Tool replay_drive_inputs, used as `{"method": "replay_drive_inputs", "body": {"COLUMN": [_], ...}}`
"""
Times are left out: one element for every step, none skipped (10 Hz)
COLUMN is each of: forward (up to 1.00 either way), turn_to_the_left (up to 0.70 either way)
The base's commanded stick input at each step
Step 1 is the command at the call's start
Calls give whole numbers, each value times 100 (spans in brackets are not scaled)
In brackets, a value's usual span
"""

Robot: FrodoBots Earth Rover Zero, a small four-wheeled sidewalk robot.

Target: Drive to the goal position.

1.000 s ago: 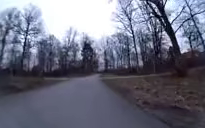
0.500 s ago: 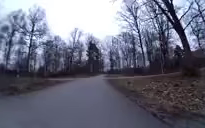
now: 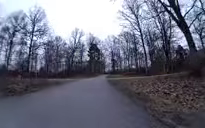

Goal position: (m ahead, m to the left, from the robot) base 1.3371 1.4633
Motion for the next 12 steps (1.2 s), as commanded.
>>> {"method": "replay_drive_inputs", "body": {"forward": [85,85,85,85,85,85,85,85,85,85,85,85], "turn_to_the_left": [0,0,0,0,0,0,0,0,0,0,0,2]}}
